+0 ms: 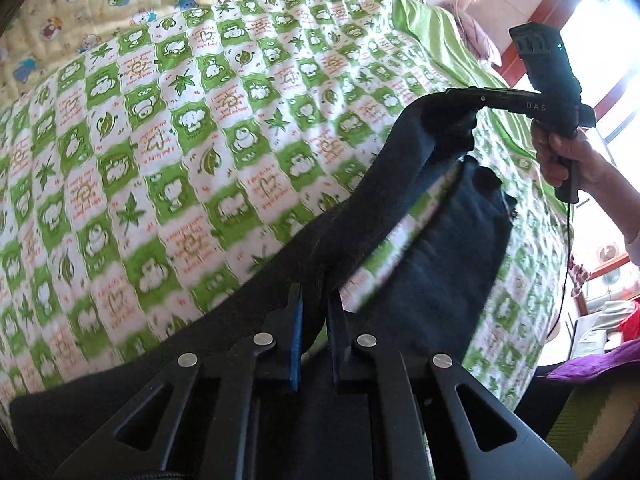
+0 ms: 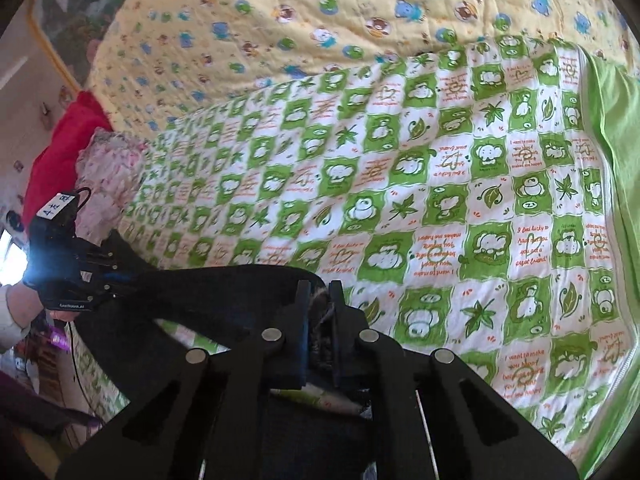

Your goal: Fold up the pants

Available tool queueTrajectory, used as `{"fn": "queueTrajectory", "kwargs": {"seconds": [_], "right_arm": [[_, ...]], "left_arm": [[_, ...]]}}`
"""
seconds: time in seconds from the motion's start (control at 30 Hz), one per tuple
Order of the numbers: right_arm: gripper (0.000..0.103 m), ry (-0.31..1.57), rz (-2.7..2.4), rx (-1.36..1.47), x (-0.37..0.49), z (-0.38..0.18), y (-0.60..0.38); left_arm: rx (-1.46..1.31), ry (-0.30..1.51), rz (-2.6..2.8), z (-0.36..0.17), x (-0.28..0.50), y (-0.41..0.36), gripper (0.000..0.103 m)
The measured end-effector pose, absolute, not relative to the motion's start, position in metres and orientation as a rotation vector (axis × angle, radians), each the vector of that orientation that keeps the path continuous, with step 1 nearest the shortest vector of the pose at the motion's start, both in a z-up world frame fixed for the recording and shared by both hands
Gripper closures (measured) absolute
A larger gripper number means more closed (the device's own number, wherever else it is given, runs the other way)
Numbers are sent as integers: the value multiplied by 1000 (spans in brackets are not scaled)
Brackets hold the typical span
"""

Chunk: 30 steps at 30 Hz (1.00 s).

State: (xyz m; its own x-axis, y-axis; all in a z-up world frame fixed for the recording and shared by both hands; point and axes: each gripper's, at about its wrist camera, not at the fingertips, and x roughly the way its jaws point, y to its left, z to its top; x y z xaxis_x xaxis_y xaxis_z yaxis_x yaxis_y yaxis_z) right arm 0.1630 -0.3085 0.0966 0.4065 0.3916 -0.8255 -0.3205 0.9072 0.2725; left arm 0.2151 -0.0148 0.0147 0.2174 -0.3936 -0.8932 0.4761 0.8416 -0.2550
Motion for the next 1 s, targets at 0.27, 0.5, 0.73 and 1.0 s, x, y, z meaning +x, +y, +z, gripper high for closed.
{"fn": "queueTrajectory", "kwargs": {"seconds": [0.27,0.5,0.73,1.0], "right_arm": [[94,1095,559,-21,124,103,-311],[94,1201,619,-165,93,90,-311],[94,1273,625,-279,74,78,-310],[94,1285,603,-318,65,82,-311]], "left_arm": [[12,1208,-588,24,163,-21,94],[-10,1218,-578,19,132,-29,94],[-26,1225,-576,12,117,-33,94],[-26,1233,-614,7,109,-38,94]]}}
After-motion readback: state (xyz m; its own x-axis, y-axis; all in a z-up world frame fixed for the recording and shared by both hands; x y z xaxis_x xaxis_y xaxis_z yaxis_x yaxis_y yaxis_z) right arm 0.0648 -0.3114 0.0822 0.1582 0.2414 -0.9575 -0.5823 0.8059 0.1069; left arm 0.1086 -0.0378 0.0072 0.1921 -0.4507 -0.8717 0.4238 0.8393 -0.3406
